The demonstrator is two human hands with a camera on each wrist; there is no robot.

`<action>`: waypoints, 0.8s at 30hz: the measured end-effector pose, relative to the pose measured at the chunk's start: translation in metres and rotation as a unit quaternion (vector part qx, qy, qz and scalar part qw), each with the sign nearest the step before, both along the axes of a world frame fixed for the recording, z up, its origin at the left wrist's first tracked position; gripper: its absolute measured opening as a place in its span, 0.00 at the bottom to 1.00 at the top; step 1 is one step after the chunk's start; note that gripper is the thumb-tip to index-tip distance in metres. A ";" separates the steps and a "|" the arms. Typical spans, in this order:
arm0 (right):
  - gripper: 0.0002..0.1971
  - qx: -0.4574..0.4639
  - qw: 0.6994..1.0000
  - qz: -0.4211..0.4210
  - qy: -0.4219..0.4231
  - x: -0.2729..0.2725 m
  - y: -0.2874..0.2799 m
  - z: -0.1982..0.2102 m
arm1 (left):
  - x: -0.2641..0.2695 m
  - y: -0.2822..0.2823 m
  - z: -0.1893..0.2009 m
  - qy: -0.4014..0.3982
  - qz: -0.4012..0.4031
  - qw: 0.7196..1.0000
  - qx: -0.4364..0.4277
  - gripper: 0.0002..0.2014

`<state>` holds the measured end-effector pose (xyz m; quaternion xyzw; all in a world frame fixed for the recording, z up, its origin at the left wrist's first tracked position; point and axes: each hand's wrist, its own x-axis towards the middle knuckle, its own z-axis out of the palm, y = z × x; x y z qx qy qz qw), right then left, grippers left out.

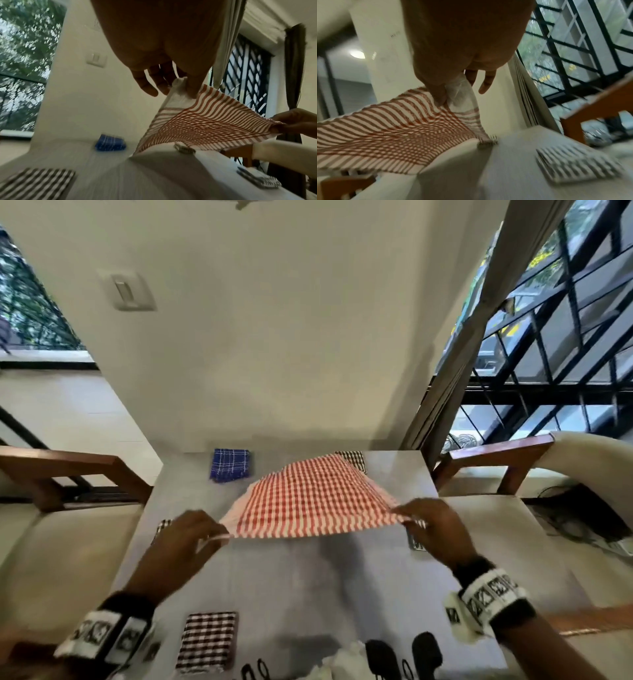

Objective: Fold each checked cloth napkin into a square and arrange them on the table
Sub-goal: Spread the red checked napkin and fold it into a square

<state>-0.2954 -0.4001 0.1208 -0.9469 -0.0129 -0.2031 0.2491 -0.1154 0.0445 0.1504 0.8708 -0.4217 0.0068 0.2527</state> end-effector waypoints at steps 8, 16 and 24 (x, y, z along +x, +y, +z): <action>0.15 0.054 0.989 -0.037 0.130 -0.071 0.028 -0.151 | -0.037 0.025 -0.137 0.067 -0.027 0.997 0.022 0.20; 0.15 0.074 0.968 -0.065 0.229 -0.116 0.047 -0.172 | -0.058 0.048 -0.181 0.134 -0.052 0.987 0.070 0.13; 0.08 0.183 0.922 -0.113 0.321 -0.123 0.037 -0.161 | -0.045 0.036 -0.162 0.269 -0.017 0.953 0.137 0.08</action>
